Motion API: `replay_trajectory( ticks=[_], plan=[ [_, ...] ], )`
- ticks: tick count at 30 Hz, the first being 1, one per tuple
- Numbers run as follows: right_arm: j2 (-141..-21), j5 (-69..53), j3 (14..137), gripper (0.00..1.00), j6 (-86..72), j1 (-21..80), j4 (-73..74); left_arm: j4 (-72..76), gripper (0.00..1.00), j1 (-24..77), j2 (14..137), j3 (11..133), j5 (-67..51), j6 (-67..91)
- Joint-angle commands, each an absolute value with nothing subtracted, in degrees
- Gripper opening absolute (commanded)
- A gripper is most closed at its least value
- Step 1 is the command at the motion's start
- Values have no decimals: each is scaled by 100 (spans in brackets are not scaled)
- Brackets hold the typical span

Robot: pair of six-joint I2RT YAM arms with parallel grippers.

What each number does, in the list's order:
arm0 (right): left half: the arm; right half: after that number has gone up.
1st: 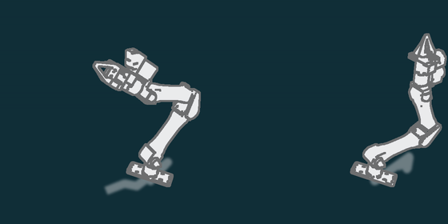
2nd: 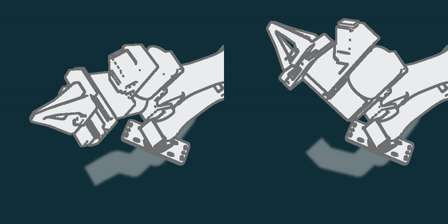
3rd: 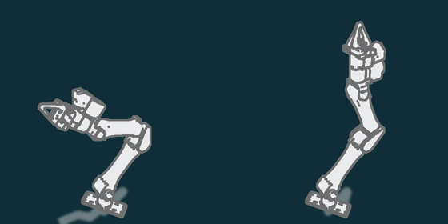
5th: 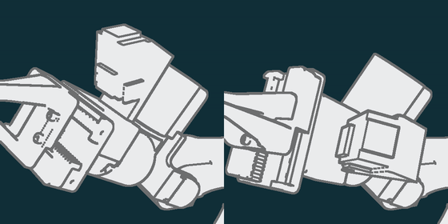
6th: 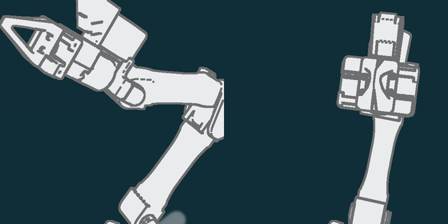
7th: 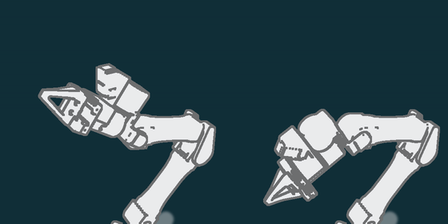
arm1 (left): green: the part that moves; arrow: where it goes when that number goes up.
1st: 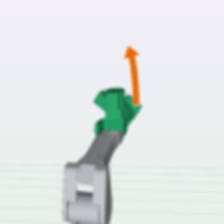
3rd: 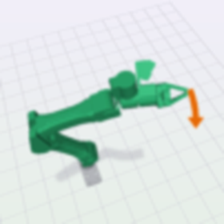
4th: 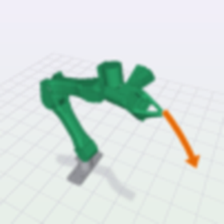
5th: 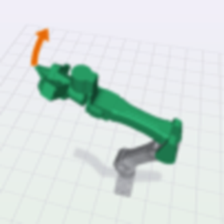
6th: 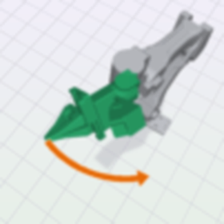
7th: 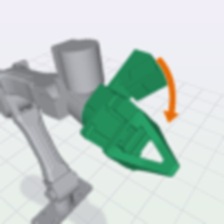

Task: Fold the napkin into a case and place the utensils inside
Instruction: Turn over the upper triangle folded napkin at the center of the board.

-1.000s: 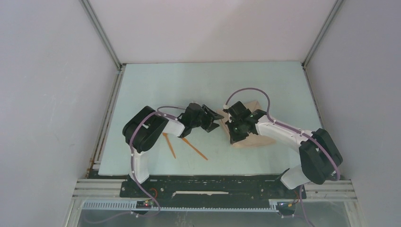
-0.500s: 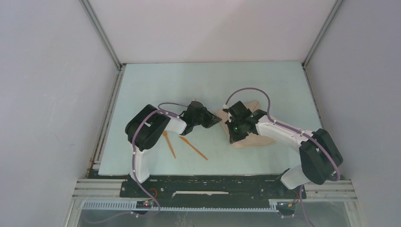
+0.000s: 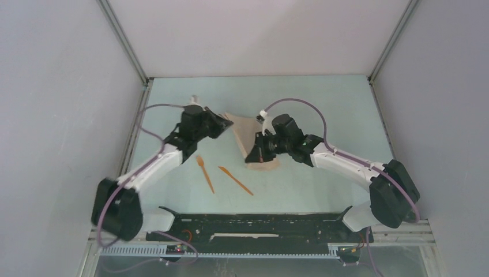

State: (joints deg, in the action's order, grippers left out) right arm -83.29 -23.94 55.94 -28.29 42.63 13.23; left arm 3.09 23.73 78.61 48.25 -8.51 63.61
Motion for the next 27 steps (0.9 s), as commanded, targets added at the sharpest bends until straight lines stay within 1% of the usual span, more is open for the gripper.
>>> replay_trajectory(
  ticks=[1,3,6,8,12,14,18,21,24,27],
  plan=[
    [-8427,-4189,5896,0,-4456,4467,-1084,-1374,0,2217,6477,5506,632,5105],
    [-8586,-4500,5890,0,-4950,4401,-1871,-1618,0,2239,6390,5842,710,4895],
    [-8945,-4856,5660,0,-5732,4215,-2969,-1757,0,2459,6798,6333,870,4610],
    [-9168,-5032,5313,0,-6310,4080,-3893,-1794,0,2623,7372,6728,825,4447],
    [-9567,-5163,4227,0,-7469,3540,-6011,-2070,0,3023,9107,7887,585,4109],
    [-9782,-5209,3666,0,-7624,3247,-6527,-2181,0,3233,9891,8474,412,4007],
    [-10121,-5373,2806,0,-7322,2562,-6742,-2159,0,3622,11210,9472,155,3801],
    [-10244,-5541,2318,0,-6966,1999,-6589,-2113,0,3857,11961,10208,-94,3721],
    [-10236,-5764,2002,0,-6563,1463,-6099,-2150,0,4059,12510,10816,-244,3713],
    [-9811,-5675,1932,0,-5549,1166,-4425,-2061,0,4166,12841,11076,-402,3750]
  ],
)
